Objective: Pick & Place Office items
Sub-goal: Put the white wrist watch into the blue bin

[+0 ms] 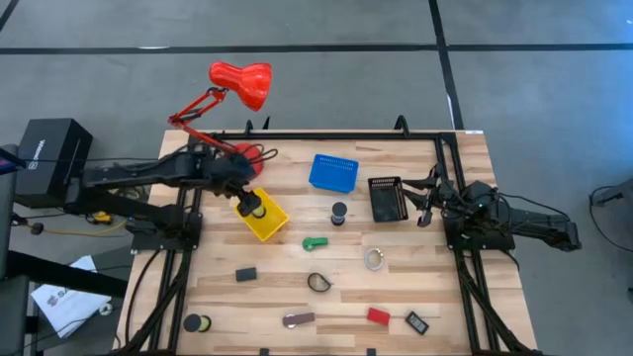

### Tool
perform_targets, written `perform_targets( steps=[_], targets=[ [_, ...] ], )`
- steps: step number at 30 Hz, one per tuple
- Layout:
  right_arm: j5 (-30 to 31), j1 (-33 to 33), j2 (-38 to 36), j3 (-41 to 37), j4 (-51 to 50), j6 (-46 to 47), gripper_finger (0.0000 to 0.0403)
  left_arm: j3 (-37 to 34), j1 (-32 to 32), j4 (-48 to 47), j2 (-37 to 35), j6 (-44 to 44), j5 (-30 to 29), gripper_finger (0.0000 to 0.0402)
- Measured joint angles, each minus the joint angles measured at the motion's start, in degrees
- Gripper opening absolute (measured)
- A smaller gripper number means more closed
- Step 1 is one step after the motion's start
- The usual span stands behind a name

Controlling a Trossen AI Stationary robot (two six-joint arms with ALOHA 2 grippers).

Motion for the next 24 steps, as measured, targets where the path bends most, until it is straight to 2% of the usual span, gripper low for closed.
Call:
perform_targets(
  steps=[10,24],
  targets=[
    [0.0,0.04,0.02,-0.01,-0.03,0.0,0.0113,-1.47,-6.35,9.73,-3.41,-0.08,0.04,0.0296],
    [-0.01,0.04,0.02,-0.01,-0.06,0.0,0.0113,-17.18,-18.19,33.92,-3.35,1.52,0.14,0.0296]
  ],
)
